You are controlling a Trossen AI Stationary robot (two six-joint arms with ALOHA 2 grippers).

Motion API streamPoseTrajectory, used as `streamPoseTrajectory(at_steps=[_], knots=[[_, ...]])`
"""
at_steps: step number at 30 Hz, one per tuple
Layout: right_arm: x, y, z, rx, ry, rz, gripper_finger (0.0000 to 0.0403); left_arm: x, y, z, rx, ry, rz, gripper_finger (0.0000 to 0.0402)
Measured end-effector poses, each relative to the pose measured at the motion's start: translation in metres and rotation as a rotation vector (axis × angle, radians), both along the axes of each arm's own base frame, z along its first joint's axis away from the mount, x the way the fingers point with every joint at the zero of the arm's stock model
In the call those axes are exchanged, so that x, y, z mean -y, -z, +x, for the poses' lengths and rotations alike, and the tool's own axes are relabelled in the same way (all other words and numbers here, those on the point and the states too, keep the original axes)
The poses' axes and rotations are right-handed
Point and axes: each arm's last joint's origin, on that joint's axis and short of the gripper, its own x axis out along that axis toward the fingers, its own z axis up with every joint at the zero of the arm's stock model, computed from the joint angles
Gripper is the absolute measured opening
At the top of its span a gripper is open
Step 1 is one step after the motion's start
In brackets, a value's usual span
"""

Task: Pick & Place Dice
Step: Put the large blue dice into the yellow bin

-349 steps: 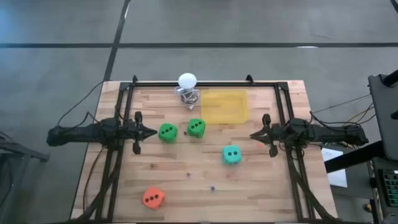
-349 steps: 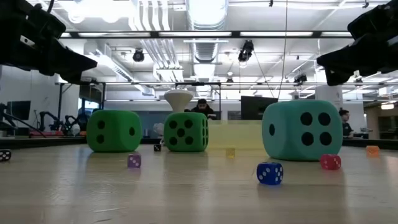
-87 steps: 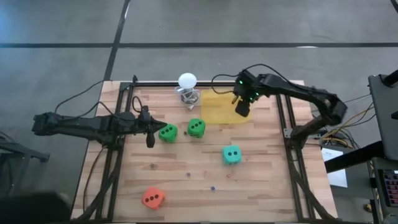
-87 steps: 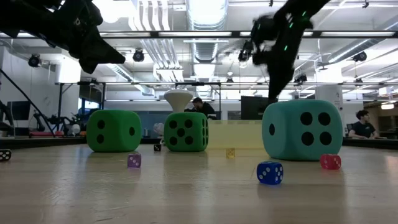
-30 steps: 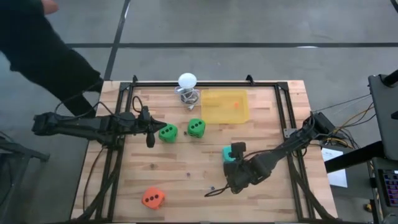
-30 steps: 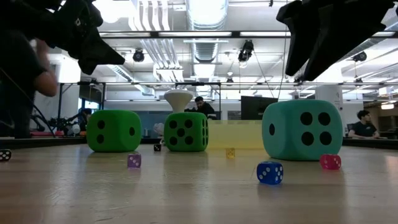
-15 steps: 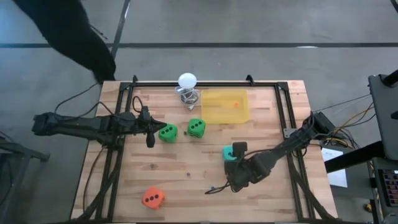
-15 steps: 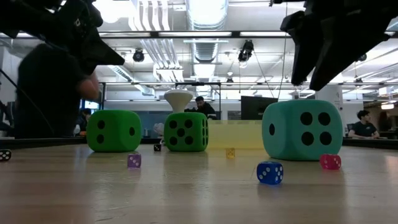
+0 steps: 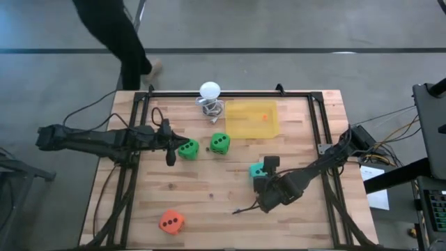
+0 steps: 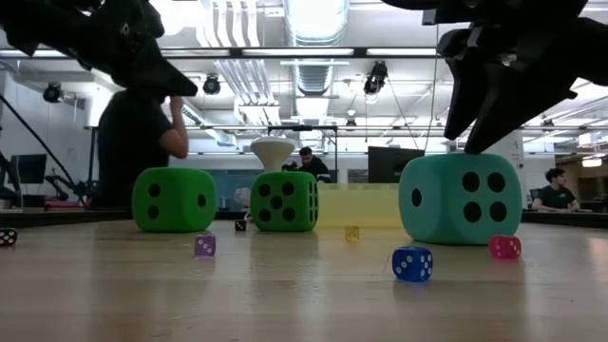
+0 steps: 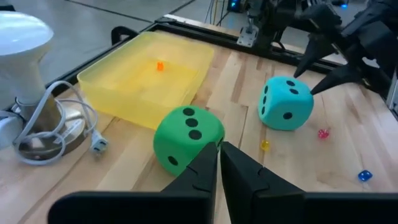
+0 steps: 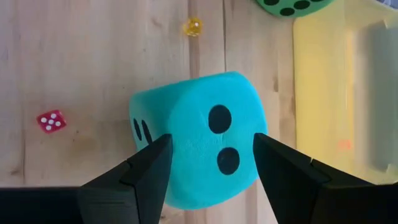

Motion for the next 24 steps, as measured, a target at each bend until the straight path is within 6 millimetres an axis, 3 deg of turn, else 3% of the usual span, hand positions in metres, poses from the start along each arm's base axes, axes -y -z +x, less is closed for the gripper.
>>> streamPoseTrajectory(at_steps=[12,24], knots=[[-0.004,-0.004,0.001,-0.023,0.016,0.107,0.0219,0.001,-0.010,0.017,-0.093,0.030,0.030,0.0058],[-0.005,-0.015,0.005,-0.014,-0.007,0.123,0.0219,0.000,-0.010,0.017,-0.097,0.030,0.032,0.0059]])
